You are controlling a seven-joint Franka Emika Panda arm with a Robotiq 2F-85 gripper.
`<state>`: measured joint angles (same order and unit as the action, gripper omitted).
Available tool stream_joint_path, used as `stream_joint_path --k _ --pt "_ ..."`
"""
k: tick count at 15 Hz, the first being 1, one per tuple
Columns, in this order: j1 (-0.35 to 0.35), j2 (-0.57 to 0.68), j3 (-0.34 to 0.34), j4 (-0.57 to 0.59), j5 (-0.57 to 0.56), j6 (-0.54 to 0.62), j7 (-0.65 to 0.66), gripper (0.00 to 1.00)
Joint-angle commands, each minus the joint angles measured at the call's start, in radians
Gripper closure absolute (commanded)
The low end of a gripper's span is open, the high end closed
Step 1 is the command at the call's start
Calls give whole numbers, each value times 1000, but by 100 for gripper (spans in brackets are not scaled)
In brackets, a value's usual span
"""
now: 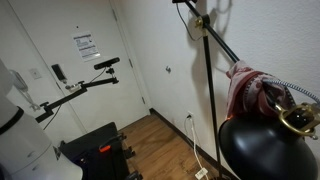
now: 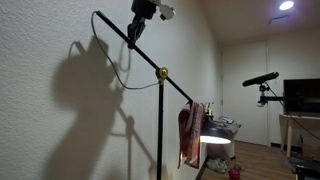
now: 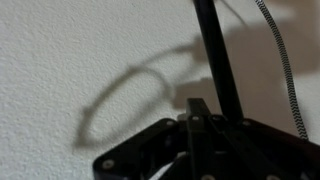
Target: Move the lamp upwards
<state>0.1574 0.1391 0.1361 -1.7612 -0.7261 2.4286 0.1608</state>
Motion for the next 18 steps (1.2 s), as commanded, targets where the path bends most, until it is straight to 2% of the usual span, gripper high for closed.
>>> stream_joint_path --k 1,10,11,18 --pt "29 25 -1 3 -19 -37 3 100" --pt "44 31 6 2 -55 -72 4 100" --pt "28 1 -5 2 -53 -44 -3 100" --pt "23 -6 -10 5 -53 -45 -3 99"
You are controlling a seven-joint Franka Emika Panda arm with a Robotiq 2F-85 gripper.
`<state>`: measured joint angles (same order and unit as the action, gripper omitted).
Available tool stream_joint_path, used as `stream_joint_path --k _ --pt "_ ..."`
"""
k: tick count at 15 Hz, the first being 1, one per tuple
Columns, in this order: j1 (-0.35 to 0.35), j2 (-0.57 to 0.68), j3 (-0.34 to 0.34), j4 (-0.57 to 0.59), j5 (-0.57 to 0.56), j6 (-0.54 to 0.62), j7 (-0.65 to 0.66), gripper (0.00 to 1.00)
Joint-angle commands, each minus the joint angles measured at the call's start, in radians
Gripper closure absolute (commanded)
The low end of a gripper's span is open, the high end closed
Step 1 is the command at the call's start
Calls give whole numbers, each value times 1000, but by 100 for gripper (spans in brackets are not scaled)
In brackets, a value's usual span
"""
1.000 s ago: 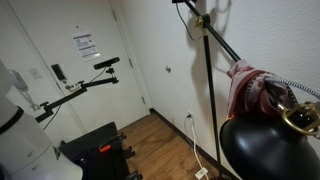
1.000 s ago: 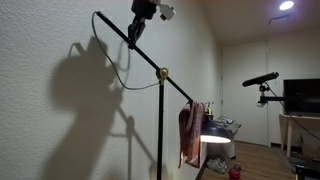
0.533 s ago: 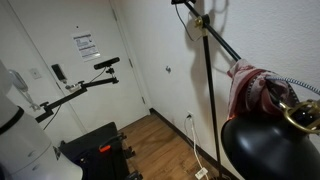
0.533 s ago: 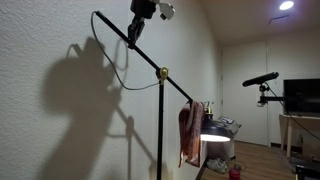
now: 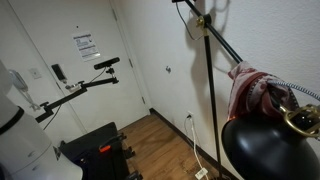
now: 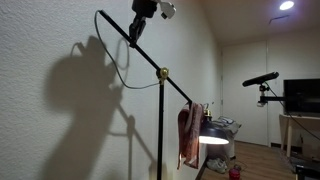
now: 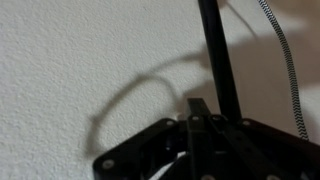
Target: Move the lamp upwards
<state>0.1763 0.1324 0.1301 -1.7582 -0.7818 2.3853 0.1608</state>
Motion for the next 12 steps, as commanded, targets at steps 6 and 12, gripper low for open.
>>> stream_joint_path --k 6,12 --pt "36 74 11 45 -46 -44 1 100" --pt "71 167 17 123 -76 -107 -14 100"
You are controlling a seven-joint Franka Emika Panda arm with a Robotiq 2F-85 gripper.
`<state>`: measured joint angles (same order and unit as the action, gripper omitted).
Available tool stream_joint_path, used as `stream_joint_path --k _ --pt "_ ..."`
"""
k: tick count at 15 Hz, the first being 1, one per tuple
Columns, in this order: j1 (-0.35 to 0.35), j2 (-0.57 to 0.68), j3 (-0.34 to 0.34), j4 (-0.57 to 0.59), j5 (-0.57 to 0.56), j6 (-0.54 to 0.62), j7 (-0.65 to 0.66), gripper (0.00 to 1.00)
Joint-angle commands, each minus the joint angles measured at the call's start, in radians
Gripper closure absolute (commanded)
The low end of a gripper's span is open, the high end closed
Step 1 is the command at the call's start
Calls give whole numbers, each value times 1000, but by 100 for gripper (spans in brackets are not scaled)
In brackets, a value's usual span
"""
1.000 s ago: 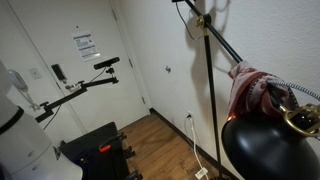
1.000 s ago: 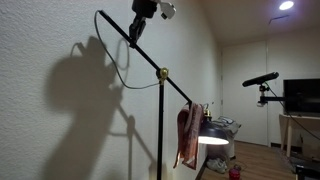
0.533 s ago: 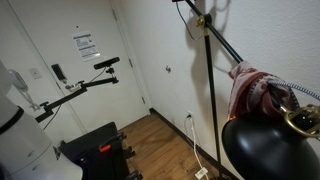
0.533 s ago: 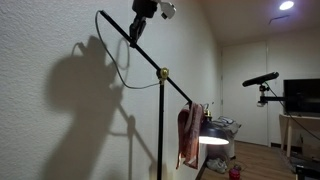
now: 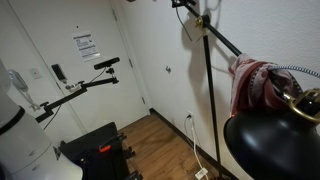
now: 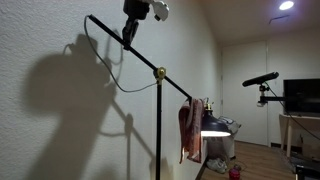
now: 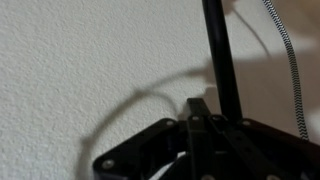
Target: Move the lamp upwards
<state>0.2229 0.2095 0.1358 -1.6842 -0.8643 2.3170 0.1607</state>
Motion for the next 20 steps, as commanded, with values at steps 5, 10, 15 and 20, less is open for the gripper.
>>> stream_joint_path --k 5,10,15,20 --pt "39 129 15 84 29 -67 -50 100" --pt "44 148 11 93 29 -86 -83 100" --pt "40 150 5 96 26 -98 -94 100" --pt "57 158 -3 111 -19 -165 -80 100"
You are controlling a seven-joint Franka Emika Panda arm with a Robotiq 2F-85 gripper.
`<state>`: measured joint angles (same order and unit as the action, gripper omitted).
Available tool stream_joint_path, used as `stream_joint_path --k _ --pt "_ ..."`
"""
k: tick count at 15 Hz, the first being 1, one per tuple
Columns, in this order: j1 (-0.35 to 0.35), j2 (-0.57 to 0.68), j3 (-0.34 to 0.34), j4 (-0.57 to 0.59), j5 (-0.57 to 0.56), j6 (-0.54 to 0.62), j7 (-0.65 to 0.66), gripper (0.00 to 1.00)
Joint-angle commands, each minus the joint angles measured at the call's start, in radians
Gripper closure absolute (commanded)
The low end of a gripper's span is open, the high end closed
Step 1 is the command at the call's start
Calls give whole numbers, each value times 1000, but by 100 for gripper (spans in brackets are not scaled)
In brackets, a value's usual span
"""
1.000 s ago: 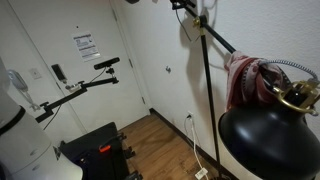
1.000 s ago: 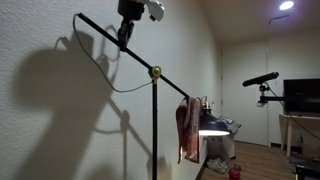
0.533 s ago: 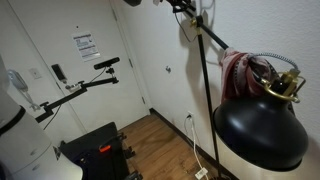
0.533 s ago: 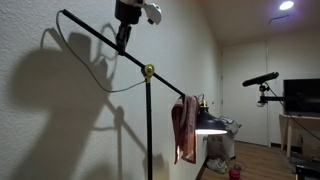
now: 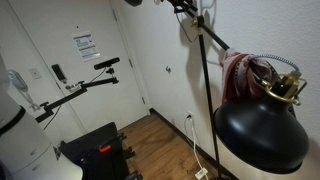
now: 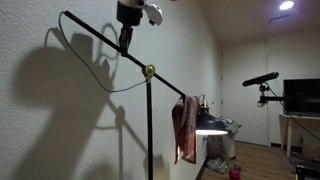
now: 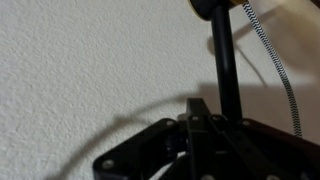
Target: Move the lamp upwards
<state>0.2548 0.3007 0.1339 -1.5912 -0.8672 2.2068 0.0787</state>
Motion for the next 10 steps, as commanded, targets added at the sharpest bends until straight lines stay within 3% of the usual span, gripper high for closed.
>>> stream_joint_path --k 1,10 --pt "32 70 -4 21 -47 -85 6 100" --pt "36 104 17 42 -164 -260 -16 100"
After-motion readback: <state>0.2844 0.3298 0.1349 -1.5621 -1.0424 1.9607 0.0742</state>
